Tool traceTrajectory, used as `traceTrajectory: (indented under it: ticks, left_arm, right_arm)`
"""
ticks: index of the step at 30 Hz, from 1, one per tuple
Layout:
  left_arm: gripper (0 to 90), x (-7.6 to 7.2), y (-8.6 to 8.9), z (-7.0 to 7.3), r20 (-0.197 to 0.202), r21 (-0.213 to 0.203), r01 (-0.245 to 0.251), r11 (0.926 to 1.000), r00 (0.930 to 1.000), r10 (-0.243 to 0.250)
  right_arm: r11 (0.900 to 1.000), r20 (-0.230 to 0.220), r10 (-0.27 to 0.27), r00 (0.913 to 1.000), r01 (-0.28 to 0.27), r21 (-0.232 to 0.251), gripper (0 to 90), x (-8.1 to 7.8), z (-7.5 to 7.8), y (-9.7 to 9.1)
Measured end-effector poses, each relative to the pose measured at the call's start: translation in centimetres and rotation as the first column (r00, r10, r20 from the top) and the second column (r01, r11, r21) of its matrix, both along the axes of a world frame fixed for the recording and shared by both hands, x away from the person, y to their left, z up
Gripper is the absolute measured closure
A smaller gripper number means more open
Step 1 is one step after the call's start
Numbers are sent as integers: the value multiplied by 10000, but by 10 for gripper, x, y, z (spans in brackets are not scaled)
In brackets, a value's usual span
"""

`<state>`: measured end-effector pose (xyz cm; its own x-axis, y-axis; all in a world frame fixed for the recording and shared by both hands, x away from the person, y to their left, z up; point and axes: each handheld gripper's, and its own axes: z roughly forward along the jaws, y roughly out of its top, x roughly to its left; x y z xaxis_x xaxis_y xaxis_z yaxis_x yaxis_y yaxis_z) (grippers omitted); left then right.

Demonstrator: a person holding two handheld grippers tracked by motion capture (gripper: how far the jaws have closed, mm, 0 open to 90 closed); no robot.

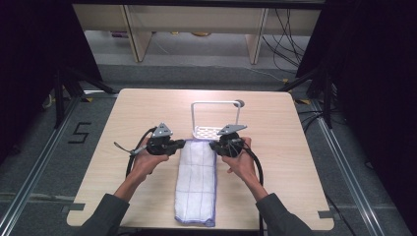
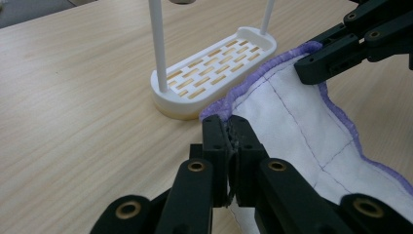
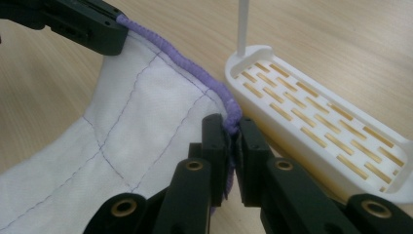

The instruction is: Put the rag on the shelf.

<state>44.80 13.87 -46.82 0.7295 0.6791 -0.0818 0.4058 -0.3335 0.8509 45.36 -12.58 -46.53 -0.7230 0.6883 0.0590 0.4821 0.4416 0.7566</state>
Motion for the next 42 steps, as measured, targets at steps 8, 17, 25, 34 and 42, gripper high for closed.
traceTrajectory:
  ticks: [8, 17, 25, 34, 42]
  left_arm:
    - [867, -5, 4, 13, 4, -593, 90, 9982, 10000, -90]
    - [868, -26, -4, 49, 597, -1097, 594, 9922, 9968, -530]
    - [867, -39, -9, 69, 953, -1141, 908, 9893, 9922, -801]
    - [867, -42, -11, 78, 943, -1406, 1008, 9849, 9916, -880]
    - [866, -37, -15, 100, 1206, -1202, 1133, 9863, 9878, -988]
  right_arm:
    - [9997, 199, 31, 9998, -36, 255, 844, -8, 15, -3]
    - [9986, 861, 240, 9960, -280, 458, 845, -29, 44, -15]
    - [9957, 1211, 460, 9916, -553, 743, 846, -44, 59, -22]
    - [9951, 1295, 551, 9901, -651, 741, 846, -48, 70, -25]
    - [9960, 1642, 431, 9855, -552, 698, 847, -49, 90, -30]
